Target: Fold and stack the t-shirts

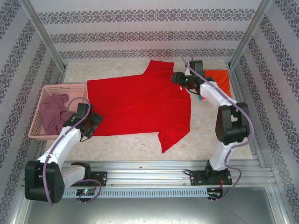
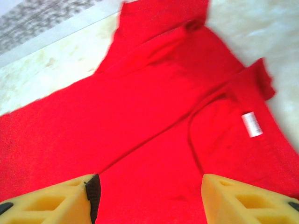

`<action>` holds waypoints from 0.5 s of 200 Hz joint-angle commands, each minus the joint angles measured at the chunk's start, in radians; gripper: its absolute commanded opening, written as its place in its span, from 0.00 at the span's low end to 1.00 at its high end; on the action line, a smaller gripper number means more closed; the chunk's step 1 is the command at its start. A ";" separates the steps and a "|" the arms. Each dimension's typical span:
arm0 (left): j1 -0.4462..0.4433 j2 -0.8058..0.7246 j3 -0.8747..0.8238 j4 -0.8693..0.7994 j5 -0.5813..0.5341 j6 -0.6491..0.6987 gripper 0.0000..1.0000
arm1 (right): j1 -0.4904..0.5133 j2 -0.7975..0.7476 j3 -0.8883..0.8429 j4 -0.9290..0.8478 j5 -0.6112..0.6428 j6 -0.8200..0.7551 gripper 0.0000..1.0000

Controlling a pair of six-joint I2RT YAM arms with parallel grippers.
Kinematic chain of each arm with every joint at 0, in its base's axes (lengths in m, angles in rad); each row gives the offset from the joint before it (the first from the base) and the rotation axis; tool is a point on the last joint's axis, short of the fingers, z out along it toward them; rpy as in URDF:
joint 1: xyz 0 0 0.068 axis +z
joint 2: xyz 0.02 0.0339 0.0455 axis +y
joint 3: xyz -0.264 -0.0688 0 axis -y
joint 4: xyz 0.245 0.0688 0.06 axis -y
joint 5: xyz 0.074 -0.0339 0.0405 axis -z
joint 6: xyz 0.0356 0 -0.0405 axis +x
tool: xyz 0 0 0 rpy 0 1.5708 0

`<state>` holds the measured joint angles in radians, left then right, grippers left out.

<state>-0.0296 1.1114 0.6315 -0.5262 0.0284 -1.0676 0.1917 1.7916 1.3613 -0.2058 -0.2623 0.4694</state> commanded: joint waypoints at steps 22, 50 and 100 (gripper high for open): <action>0.069 0.113 -0.013 -0.010 -0.014 -0.070 0.63 | 0.051 -0.080 -0.165 0.046 0.087 -0.114 0.61; 0.081 0.177 -0.030 0.057 0.021 -0.094 0.56 | 0.050 -0.109 -0.225 0.056 0.090 -0.106 0.61; 0.086 0.189 -0.029 0.060 0.022 -0.107 0.35 | 0.051 -0.115 -0.248 0.062 0.087 -0.091 0.61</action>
<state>0.0479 1.3018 0.6109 -0.4675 0.0414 -1.1572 0.2447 1.7176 1.1252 -0.1707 -0.1932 0.3855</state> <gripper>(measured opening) 0.407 0.610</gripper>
